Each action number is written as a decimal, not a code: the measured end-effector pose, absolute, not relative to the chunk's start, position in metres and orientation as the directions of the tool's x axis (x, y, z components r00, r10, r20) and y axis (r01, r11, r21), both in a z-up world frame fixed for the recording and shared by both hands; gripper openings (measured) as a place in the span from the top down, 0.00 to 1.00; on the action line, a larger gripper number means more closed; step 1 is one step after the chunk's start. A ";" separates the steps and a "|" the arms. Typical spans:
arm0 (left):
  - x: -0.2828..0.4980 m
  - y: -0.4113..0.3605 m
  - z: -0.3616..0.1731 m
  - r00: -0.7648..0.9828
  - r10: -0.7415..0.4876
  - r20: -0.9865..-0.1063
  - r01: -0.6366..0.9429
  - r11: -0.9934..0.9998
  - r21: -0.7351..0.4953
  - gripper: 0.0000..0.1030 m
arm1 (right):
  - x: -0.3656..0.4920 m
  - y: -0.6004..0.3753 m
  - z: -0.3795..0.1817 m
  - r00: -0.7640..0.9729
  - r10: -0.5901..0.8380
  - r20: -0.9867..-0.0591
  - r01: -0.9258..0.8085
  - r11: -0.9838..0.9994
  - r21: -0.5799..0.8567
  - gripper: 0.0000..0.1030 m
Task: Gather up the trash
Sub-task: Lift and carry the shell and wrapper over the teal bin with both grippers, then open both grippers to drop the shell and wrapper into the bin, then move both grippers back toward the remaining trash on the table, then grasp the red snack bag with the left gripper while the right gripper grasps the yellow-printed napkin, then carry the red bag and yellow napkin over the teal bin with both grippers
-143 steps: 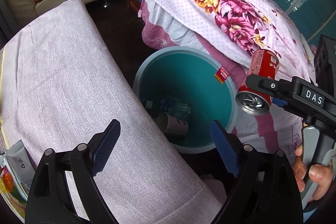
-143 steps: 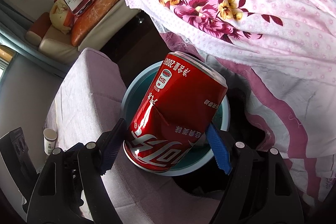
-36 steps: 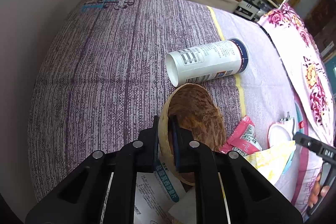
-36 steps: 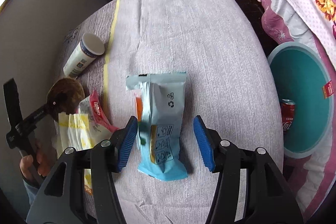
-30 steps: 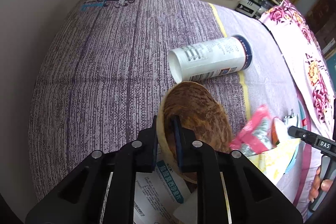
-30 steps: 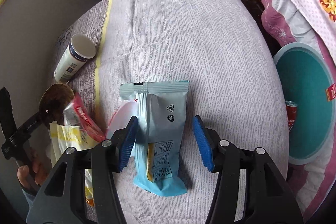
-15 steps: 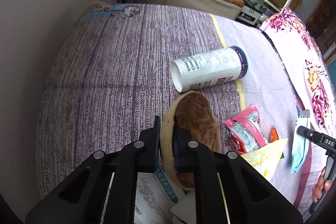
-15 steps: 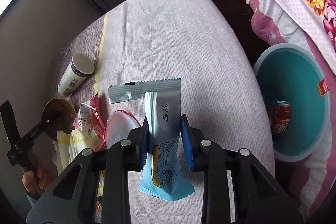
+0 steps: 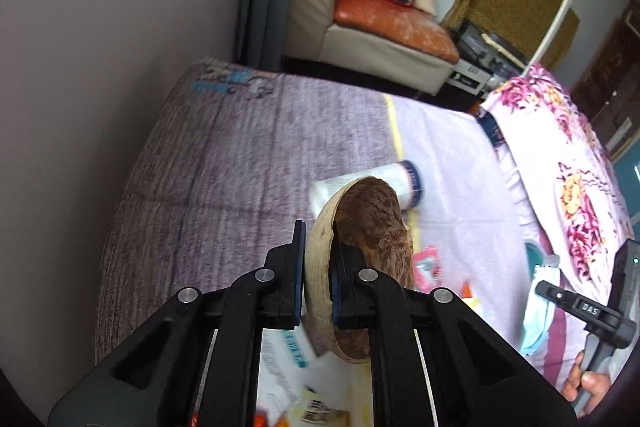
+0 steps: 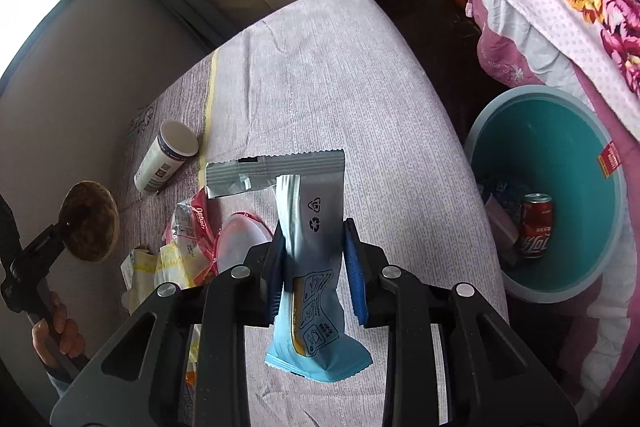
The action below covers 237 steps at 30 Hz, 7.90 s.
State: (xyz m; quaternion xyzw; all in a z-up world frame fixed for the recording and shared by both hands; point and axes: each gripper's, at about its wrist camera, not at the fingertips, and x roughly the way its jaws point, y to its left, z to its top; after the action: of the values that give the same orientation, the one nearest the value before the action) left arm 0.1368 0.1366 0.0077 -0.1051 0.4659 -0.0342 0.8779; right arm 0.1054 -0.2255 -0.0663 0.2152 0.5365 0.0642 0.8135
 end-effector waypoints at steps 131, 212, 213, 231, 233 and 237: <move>0.053 0.181 -0.052 0.462 -0.171 -0.870 -0.088 0.968 -0.237 0.10 | 0.080 -0.073 -0.073 0.165 0.377 -0.911 -0.138 0.924 0.357 0.23; 0.005 0.079 -0.063 0.357 -0.289 -0.888 0.141 0.957 -0.255 0.70 | 0.040 -0.102 -0.094 0.219 0.378 -0.899 -0.145 0.924 0.353 0.44; 0.006 0.080 -0.066 0.354 -0.287 -0.890 0.138 0.957 -0.254 0.70 | 0.041 -0.101 -0.097 0.216 0.372 -0.903 -0.145 0.927 0.347 0.49; 0.020 0.069 -0.034 0.403 -0.295 -0.866 0.164 0.955 -0.249 0.70 | 0.033 -0.173 -0.050 0.383 0.394 -0.836 -0.054 0.913 0.405 0.94; 0.024 0.058 -0.025 0.415 -0.305 -0.857 0.188 0.950 -0.248 0.70 | 0.033 -0.187 -0.043 0.413 0.393 -0.822 -0.037 0.909 0.416 0.94; 0.037 0.016 -0.014 0.420 -0.324 -0.848 0.257 0.938 -0.231 0.70 | 0.035 -0.220 -0.034 0.459 0.373 -0.806 0.010 0.905 0.425 0.94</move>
State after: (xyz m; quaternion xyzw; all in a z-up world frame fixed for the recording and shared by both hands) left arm 0.0372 0.0155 -0.0140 -0.0328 0.5102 -0.1723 0.8420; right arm 0.0346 -0.2200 -0.0344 0.1884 0.5084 0.1090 0.8331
